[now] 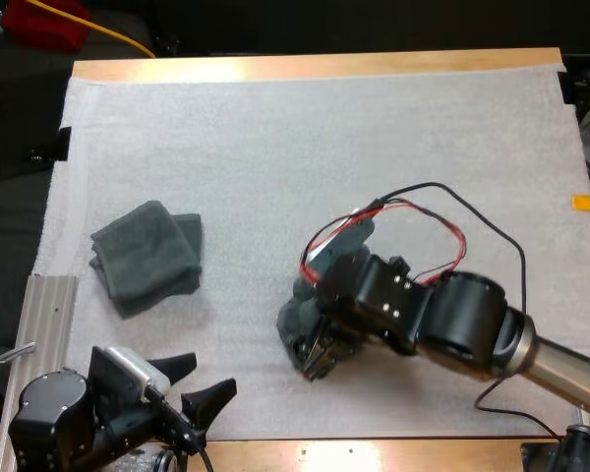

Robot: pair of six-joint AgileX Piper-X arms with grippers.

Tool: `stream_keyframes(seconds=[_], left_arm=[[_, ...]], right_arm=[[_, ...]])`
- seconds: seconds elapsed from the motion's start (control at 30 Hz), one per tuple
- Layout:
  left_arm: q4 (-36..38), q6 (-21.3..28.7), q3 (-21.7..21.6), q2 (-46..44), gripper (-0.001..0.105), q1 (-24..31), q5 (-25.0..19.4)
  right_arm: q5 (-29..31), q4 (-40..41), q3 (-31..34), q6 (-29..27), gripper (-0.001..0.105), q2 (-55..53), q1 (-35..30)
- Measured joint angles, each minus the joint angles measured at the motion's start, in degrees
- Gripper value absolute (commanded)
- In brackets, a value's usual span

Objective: Pick towel from pile, fold and stack

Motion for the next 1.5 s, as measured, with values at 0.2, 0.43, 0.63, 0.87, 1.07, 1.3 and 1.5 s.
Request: stream_keyframes(seconds=[0.2, 0.43, 0.63, 0.87, 1.07, 1.3, 1.5], left_arm=[[5.08, 0.12, 0.00, 0.00, 0.069, 0.00, -6.58], [6.37, 0.95, 0.00, 0.00, 0.069, 0.00, -9.50], [6.61, 1.28, 0.00, 0.00, 0.069, 0.00, -9.76], [6.61, 1.55, 0.00, 0.00, 0.069, 0.00, -9.89], [6.61, 1.55, 0.00, 0.00, 0.069, 0.00, -9.96], [6.61, 1.55, 0.00, 0.00, 0.069, 0.00, -9.96], [6.61, 1.55, 0.00, 0.00, 0.069, 0.00, -10.12]], right_arm=[[1.48, -0.03, 3.02, 1.79, 0.090, 0.00, 2.87], [1.76, -1.80, 7.12, 2.41, 0.090, 0.00, 3.12], [-3.71, -6.23, 9.26, 2.63, 0.090, 0.00, 3.12], [-9.54, -7.78, 10.09, 3.63, 0.090, 0.59, 3.35], [-12.61, -8.03, 10.09, 3.83, 0.090, 4.57, 4.92], [-12.56, -8.89, 10.09, 3.91, 0.087, 11.24, 5.19], [-8.29, -12.76, 12.36, 2.86, 0.085, 15.48, 5.19]])
